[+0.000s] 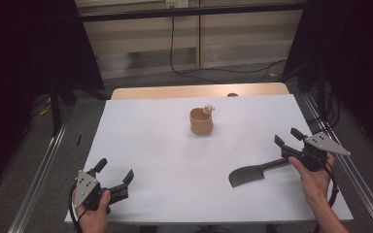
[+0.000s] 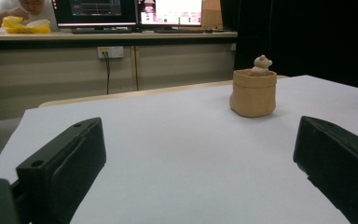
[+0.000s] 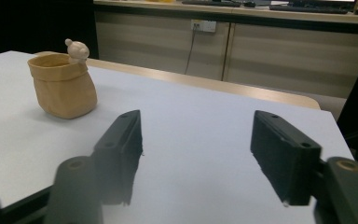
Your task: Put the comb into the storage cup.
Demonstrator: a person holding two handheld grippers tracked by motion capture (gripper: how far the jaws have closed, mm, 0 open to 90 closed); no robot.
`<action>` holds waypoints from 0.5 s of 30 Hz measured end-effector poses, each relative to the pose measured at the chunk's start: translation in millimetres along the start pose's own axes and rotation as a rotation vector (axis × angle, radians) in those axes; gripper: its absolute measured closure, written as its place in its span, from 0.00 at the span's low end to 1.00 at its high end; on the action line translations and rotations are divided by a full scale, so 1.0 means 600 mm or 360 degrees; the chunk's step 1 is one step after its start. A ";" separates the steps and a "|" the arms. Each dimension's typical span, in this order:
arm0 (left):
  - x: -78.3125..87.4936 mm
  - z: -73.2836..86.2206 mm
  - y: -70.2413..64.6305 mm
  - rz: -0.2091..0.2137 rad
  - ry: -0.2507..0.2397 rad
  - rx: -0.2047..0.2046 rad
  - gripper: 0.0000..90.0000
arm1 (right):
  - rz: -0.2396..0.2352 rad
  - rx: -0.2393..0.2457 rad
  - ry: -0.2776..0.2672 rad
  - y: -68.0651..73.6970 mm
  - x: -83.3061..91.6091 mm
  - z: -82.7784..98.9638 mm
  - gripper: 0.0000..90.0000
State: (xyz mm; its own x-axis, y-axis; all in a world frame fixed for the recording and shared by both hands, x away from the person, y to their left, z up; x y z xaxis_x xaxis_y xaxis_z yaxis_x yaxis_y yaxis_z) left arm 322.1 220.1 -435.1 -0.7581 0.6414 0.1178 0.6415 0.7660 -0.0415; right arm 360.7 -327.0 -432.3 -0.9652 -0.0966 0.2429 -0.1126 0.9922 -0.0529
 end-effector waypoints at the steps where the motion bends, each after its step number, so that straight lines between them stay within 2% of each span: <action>1: 0.000 0.000 0.000 -0.0002 0.0007 -0.0009 0.03 | -0.0009 -0.0008 0.0008 -0.001 0.000 0.000 0.52; 4: 0.000 0.000 0.001 -0.0006 0.0008 -0.0014 0.03 | -0.0015 -0.0025 -0.0005 -0.005 0.001 -0.003 0.62; 5: 0.000 0.000 0.001 -0.0005 0.0010 -0.0013 0.03 | -0.0035 -0.0027 -0.0009 -0.007 0.001 -0.004 0.71; 7: 0.000 0.000 0.001 -0.0006 0.0009 -0.0014 0.03 | -0.0030 -0.0029 -0.0009 -0.008 0.001 -0.004 0.73; 9: 0.000 0.000 0.001 -0.0004 0.0006 -0.0013 0.03 | -0.0014 -0.0012 0.0019 -0.010 0.000 -0.003 0.82; 12: 0.000 0.000 0.001 -0.0005 0.0008 -0.0014 0.03 | -0.0047 -0.0003 0.0028 -0.009 0.001 -0.004 0.94; 13: 0.000 0.000 0.001 -0.0005 0.0009 -0.0014 0.03 | -0.0047 -0.0003 0.0028 -0.009 0.001 -0.004 0.94; 14: 0.000 0.001 0.001 -0.0004 0.0010 -0.0012 0.03 | -0.0094 -0.0011 0.0038 -0.008 0.002 -0.006 1.00; 15: 0.000 0.000 0.001 -0.0004 0.0010 -0.0014 0.03 | -0.0099 -0.0010 0.0046 -0.008 0.002 -0.007 1.00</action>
State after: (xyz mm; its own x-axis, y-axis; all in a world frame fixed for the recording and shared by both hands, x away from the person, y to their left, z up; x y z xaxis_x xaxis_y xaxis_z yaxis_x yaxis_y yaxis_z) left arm 322.5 220.7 -435.4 -0.7591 0.6390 0.1242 0.6405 0.7672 -0.0323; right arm 360.9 -331.7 -427.5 -0.9492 -0.1556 0.2736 -0.1704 0.9849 -0.0308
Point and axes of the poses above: each handheld gripper's, and its own axes: x roughly backward along the jaws, z roughly out of its underside, y roughly to its left, the point moved 5 cm from there along -x, roughly forward along the jaws, and after that the axes turned 10 degrees about z, right-handed, at the moved point
